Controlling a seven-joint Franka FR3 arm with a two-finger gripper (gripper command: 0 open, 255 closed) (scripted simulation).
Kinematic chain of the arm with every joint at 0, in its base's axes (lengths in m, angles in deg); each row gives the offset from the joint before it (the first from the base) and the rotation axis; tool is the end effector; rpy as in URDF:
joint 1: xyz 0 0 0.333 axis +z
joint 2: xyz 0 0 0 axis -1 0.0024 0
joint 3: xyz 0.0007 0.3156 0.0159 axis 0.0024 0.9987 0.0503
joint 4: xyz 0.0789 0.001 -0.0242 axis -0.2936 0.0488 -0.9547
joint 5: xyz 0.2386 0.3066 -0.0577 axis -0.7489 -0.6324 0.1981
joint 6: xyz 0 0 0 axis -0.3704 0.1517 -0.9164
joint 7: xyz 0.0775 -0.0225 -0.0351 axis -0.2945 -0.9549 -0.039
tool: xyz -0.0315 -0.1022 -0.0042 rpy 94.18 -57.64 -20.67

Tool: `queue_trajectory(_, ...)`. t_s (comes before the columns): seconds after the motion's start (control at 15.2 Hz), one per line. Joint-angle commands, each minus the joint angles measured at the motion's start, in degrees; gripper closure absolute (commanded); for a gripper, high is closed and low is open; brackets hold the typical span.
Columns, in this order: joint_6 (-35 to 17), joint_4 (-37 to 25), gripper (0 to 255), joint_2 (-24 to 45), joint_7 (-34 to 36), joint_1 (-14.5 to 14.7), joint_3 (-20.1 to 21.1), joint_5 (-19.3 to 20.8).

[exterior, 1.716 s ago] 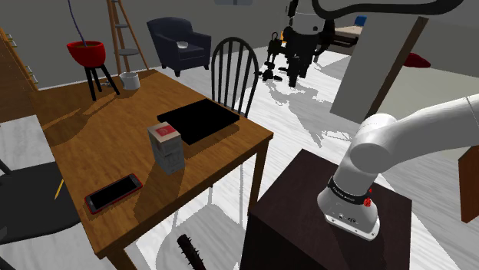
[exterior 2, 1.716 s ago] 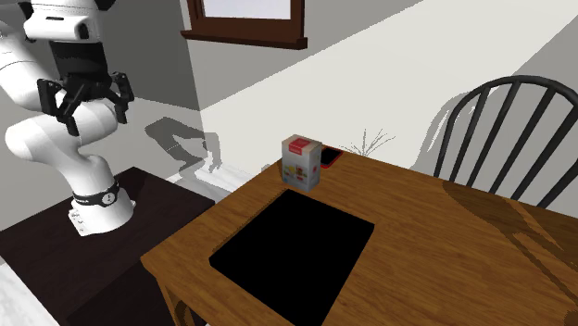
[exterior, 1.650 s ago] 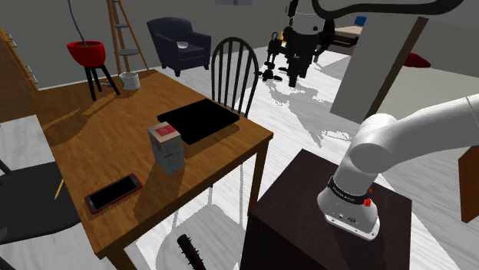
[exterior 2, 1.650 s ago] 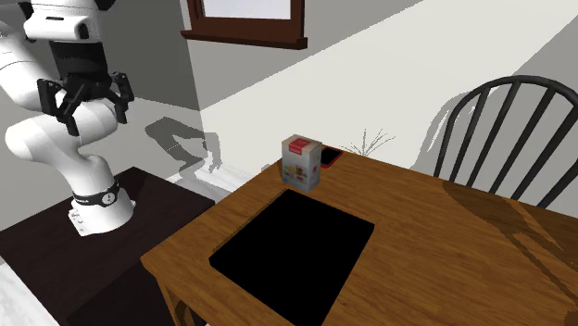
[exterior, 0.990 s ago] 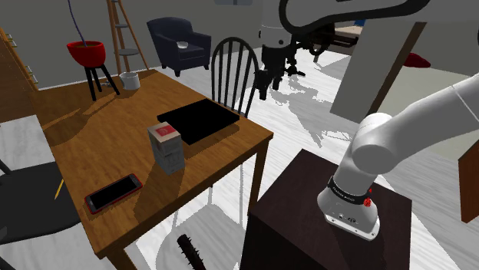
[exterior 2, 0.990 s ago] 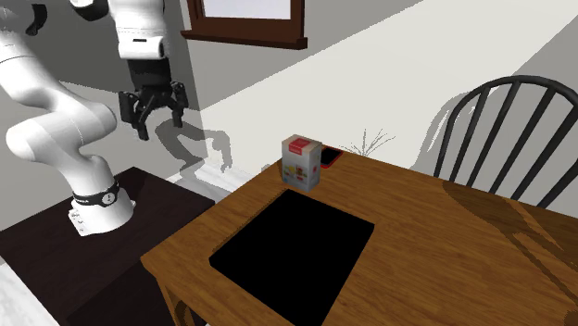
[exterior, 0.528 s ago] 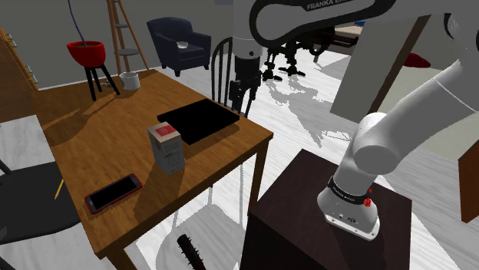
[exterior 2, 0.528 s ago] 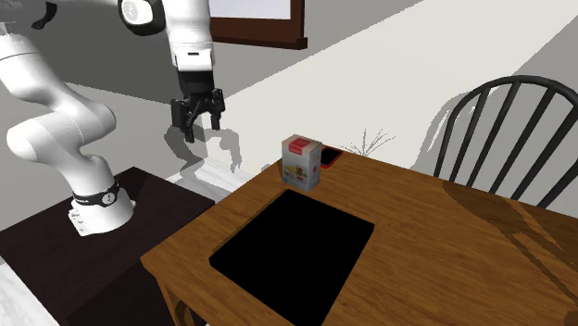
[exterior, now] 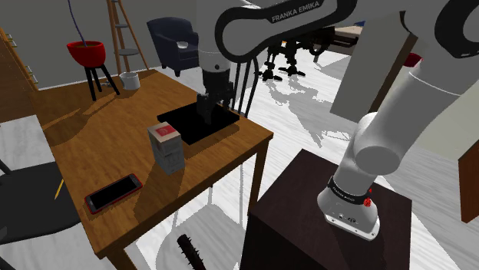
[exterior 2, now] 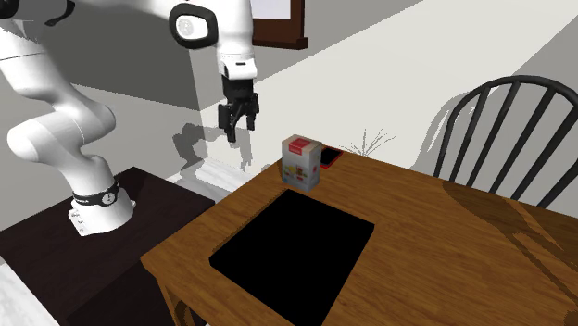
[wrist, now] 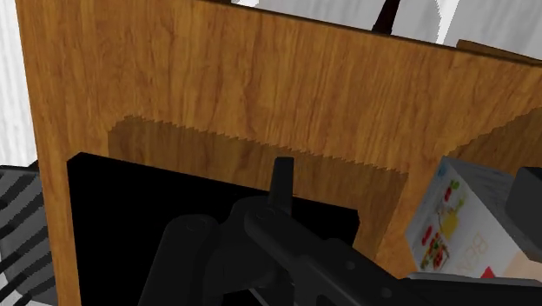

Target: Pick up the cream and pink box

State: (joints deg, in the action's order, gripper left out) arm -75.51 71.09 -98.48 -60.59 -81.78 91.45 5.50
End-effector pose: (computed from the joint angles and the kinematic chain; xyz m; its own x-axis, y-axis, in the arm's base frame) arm 0.4388 0.2303 0.4843 0.9964 0.0843 -0.0057 0.0844 -0.9959 0.0313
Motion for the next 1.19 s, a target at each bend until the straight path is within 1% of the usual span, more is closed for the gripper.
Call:
queue_trajectory(0.0, -0.84, -3.12, 0, 3.89, 1.92, 0.4, 1.21, 0.77)
queue_trajectory(0.33, -2.15, -11.69, 0, 13.92, 7.41, 2.35, 3.95, 3.83)
queue_trajectory(0.66, -1.83, -22.2, 0, 24.53, 12.54, 5.57, 5.4, 7.88)
queue_trajectory(1.12, -6.72, -18.76, 0, 26.12, 13.1, 5.77, 5.07, 8.73)
